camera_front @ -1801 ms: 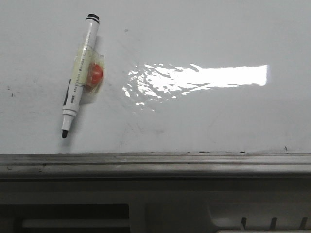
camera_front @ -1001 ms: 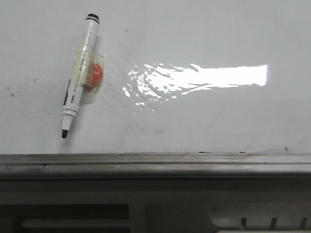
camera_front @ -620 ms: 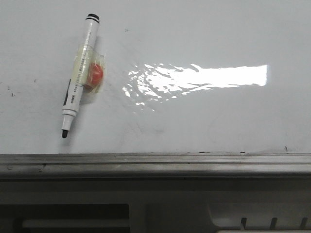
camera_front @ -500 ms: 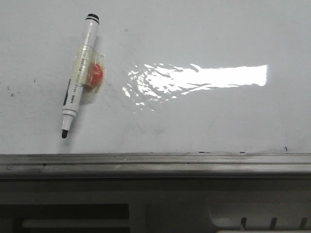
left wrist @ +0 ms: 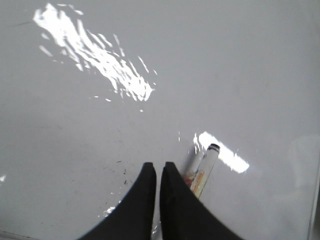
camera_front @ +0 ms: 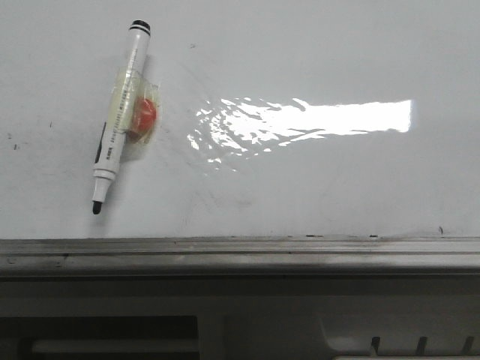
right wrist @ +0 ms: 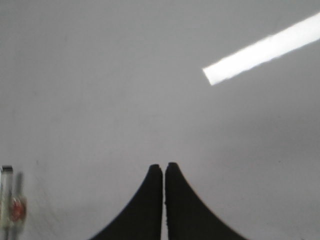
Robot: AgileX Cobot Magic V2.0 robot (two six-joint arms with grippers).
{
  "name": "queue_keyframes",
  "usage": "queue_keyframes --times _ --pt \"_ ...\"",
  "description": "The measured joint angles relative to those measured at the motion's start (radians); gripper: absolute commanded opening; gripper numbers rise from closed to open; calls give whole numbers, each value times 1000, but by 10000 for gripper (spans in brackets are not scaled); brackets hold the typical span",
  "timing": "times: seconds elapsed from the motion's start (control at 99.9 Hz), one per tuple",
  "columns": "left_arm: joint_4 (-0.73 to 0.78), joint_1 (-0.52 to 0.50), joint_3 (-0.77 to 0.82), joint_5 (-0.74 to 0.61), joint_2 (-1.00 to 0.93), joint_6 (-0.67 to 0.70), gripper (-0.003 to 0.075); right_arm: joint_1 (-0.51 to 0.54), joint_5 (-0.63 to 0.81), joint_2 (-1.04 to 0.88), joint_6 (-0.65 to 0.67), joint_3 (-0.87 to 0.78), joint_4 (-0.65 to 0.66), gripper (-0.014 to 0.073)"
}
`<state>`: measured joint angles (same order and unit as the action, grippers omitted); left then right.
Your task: Write number 9 on whiteboard
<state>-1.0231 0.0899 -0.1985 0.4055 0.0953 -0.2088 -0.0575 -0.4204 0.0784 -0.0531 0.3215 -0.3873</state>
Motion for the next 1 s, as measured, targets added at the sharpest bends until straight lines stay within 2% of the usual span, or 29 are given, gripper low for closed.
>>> queue_keyframes --times 0.15,0.21,0.26,0.37,0.41,0.46,0.58,0.68,1.001 --pt "242 0 -170 158 195 -4 -10 0 -206 133 -14 179 179 -32" --pt "302 0 -236 204 282 -9 47 0 -244 171 -14 234 203 15" --pt "323 0 -281 236 343 -27 131 0 -264 197 -15 266 212 89" --pt "318 20 -351 288 448 -100 330 0 -276 232 -15 297 214 332" --pt "301 36 -363 297 473 -138 346 0 -281 240 -15 297 214 410" --pt "280 62 -368 304 508 -181 338 0 -293 252 -15 297 212 458" --pt "257 147 -370 298 579 -237 316 0 -298 264 -15 297 206 434" --pt "248 232 -370 243 641 -252 316 0 -292 264 -15 297 204 416" --pt "160 547 -372 -104 869 -257 316 0 -279 282 -15 297 204 415"
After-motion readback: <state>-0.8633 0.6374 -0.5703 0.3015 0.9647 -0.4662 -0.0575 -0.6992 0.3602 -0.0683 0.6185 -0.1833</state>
